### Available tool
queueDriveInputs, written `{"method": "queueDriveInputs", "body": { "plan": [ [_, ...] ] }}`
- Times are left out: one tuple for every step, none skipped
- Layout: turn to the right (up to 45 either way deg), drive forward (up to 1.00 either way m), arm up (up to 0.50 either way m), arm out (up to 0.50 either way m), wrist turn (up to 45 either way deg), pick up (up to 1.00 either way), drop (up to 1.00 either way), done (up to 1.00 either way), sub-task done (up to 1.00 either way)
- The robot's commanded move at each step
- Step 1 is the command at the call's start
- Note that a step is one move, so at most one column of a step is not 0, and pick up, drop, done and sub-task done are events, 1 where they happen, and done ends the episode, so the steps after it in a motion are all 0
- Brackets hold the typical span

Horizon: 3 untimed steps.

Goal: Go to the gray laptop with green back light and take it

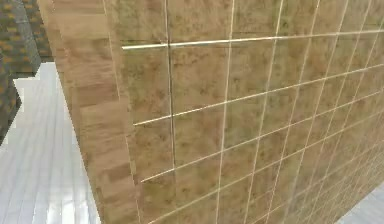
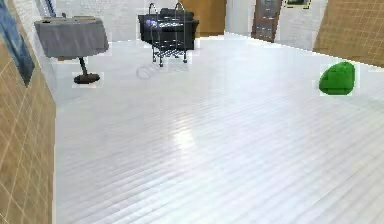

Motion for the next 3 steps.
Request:
{"method": "queueDriveInputs", "body": {
  "plan": [
    [45.0, 0.00, 0.00, 0.00, 0.0, 0.00, 0.00, 0.00, 0.00],
    [45.0, 0.00, 0.00, 0.00, 0.0, 0.00, 0.00, 0.00, 0.00],
    [45.0, 0.00, 0.00, 0.00, 0.0, 0.00, 0.00, 0.00, 0.00]
  ]
}}
